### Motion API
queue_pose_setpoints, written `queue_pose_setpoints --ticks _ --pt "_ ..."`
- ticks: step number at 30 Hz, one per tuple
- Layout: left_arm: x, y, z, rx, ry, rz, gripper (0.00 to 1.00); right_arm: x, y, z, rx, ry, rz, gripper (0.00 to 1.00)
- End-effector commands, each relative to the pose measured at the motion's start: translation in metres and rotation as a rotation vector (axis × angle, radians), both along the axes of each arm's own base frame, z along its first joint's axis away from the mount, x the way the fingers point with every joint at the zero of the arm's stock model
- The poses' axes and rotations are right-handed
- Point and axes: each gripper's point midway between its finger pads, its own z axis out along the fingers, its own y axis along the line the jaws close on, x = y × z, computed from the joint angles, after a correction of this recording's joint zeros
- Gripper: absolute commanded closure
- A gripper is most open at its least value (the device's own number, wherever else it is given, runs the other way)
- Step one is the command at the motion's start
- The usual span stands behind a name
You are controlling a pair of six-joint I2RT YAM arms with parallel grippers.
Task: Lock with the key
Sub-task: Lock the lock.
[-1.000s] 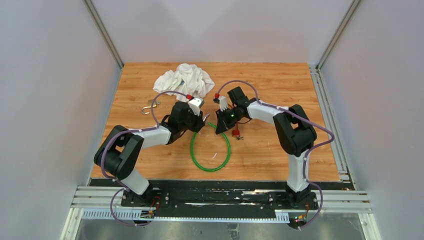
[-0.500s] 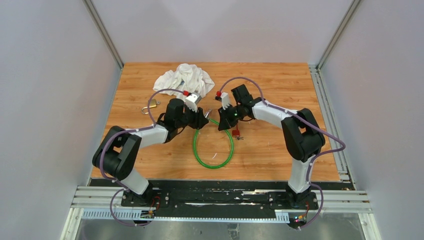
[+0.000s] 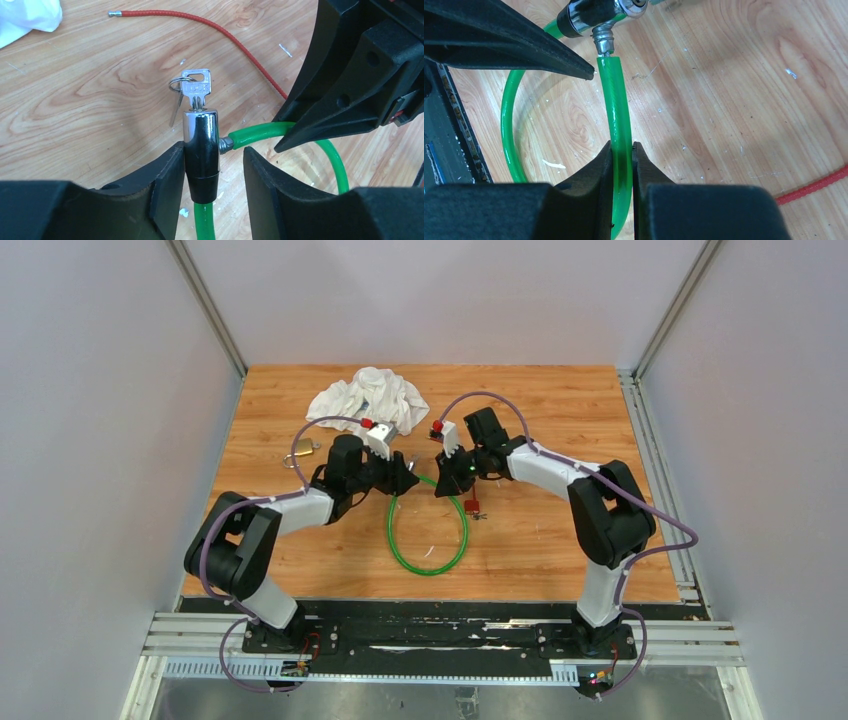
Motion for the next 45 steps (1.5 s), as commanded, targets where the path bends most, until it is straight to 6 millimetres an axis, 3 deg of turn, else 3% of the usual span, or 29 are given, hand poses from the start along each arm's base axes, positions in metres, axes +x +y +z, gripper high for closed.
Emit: queue_pose_setpoints --ticks 1,8,16,29,34,40,45 --pt "0.005 -0.007 0.019 -0.076 -0.022 -0.035 0.5 0.005 0.005 0.018 0.047 -0.078 0.029 0.99" --pt "-0.002 -0.015 0.021 -0.142 0.029 -0.096 0.5 0.009 0.003 0.017 0.038 -0.089 0.01 0.99" --pt "-0.005 -0.021 0.03 -0.177 0.029 -0.134 0.59 0.012 0.004 0.033 0.055 -0.13 0.015 0.99" --pt "-0.017 -0.031 0.1 -0.218 -0.184 -0.291 0.65 0.031 0.007 0.11 0.117 -0.374 0.013 0.99" --pt "-0.029 -0.035 0.126 -0.225 -0.278 -0.381 0.78 0.029 0.01 0.126 0.148 -0.471 0.042 0.99" --pt "-0.044 -0.032 0.139 -0.21 -0.364 -0.438 0.99 0.015 0.015 0.14 0.181 -0.535 0.082 0.99" --pt "-0.056 -0.026 0.139 -0.16 -0.447 -0.474 1.0 0.011 0.018 0.135 0.14 -0.643 0.115 0.99"
